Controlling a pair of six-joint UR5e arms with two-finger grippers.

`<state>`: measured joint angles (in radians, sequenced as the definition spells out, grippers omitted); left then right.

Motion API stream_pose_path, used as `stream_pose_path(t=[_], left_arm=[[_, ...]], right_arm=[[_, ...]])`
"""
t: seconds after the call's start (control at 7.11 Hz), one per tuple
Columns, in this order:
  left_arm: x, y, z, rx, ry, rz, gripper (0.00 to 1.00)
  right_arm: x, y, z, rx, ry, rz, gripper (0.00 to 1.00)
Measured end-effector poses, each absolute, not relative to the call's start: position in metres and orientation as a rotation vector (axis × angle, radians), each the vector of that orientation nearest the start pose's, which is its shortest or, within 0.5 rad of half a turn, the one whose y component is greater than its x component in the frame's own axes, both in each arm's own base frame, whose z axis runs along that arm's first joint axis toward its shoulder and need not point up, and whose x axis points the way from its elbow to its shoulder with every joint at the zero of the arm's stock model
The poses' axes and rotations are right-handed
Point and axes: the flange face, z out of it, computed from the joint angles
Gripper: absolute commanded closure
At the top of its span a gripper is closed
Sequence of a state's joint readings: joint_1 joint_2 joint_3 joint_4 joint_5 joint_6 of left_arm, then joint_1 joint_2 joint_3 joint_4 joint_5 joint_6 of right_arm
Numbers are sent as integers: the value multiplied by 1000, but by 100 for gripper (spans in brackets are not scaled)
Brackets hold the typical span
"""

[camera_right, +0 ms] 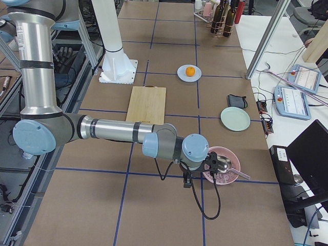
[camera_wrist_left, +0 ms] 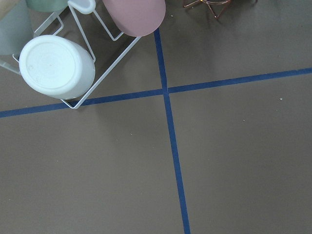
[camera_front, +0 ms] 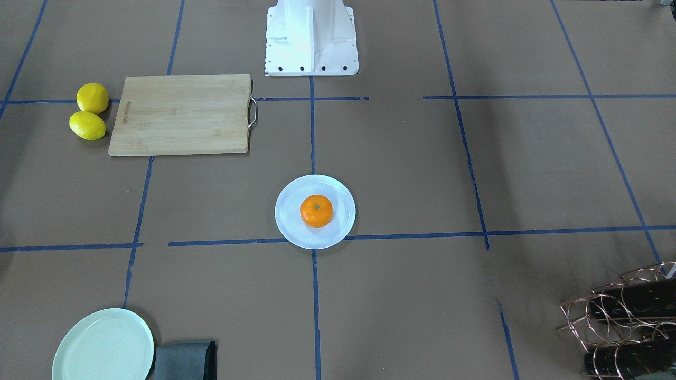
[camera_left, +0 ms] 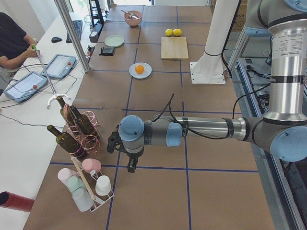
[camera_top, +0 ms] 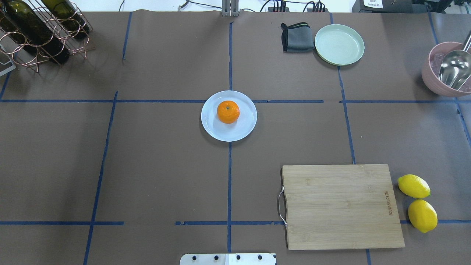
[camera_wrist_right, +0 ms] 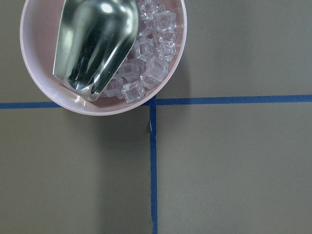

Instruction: Pick orange to plate

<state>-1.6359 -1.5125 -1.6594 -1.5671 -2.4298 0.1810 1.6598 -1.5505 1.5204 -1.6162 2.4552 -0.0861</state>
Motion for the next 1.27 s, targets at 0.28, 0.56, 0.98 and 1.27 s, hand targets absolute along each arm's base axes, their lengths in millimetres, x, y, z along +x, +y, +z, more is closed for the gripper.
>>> stream_pose_path(t=[0.28, 0.56, 0.98, 1.27], left_arm=[[-88, -465, 637, 140, 849, 125, 0], [-88, -465, 637, 142, 848, 125, 0], [-88, -465, 640, 139, 849, 123, 0], [-88, -465, 641, 137, 849, 122, 0]], right_arm=[[100, -487, 668, 11, -884, 36, 0], [100, -487, 665, 15, -884, 35, 0], [100, -487, 662, 21, -883, 33, 0], [100, -488, 659, 27, -882, 30, 0]])
